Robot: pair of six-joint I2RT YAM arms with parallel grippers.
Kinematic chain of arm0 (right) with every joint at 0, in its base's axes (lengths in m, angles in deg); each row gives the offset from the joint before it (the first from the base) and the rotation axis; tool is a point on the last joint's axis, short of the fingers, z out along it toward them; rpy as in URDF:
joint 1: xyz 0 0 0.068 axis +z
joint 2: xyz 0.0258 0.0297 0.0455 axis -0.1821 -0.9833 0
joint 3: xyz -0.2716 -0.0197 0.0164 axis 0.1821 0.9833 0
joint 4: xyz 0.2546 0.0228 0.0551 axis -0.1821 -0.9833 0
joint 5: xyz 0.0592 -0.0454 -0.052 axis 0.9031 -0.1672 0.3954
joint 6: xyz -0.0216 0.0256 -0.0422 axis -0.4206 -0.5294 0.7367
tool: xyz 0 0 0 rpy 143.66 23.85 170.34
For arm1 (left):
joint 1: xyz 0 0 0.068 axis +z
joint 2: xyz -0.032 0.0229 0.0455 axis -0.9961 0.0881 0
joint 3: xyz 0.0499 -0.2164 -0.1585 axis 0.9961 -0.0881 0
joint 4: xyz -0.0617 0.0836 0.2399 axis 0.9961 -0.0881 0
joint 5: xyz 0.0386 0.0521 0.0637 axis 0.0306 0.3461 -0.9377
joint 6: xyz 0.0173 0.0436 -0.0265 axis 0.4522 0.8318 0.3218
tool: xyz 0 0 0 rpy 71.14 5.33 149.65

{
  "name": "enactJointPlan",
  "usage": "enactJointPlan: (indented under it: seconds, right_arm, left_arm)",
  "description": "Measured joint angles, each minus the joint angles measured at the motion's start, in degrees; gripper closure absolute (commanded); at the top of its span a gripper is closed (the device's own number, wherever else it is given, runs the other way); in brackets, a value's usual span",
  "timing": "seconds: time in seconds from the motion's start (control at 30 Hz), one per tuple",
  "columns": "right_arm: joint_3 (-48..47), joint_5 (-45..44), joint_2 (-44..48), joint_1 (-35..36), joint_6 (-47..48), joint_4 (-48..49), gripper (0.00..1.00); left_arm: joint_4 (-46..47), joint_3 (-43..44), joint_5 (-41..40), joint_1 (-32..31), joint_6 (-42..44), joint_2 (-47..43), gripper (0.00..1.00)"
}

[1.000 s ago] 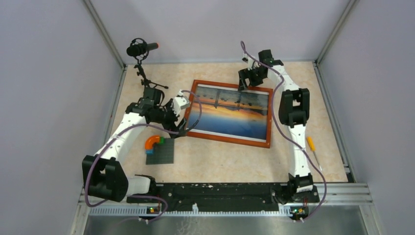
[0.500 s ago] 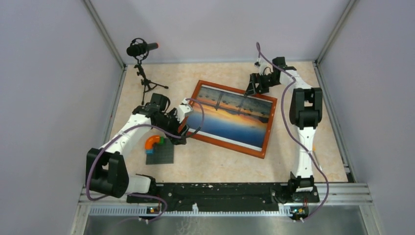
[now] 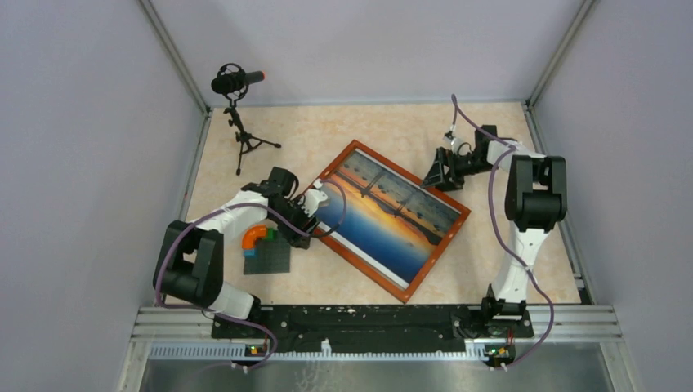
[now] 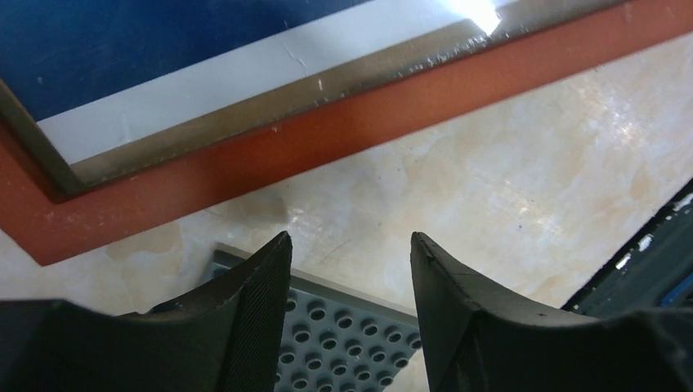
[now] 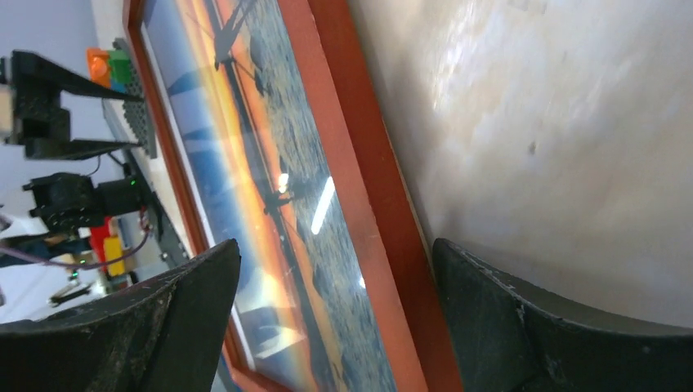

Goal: Take the photo out of the frame

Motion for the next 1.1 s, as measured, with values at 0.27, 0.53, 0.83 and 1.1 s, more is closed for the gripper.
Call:
enactJointPlan:
  seconds: [0.27,0.53,0.83,1.1]
  right_arm:
    - [9.3,3.1,4.5,-1.3,0.0,-1.6,0.11]
    - [12.7,2.3,6.9,-2.1,4.9,-6.8,0.11]
    - [14.9,-0.5,8.5,-2.6,9.2,-13.4,0.11]
    - [17.1,-0.9,8.7,-2.7,9.9,-17.8,0.1]
  left_arm:
    - [3.7,2.1,-1.1,-1.2,0.4,6.4,0.41]
    - [3.5,15.2,-2.8,-0.9,2.9,17.9,0.41]
    - [5.8,32.3,-3.3,-1.0,5.0,31.0,0.38]
    - [4.6,45.6,-1.0,-0.7,1.9,39.5,0.27]
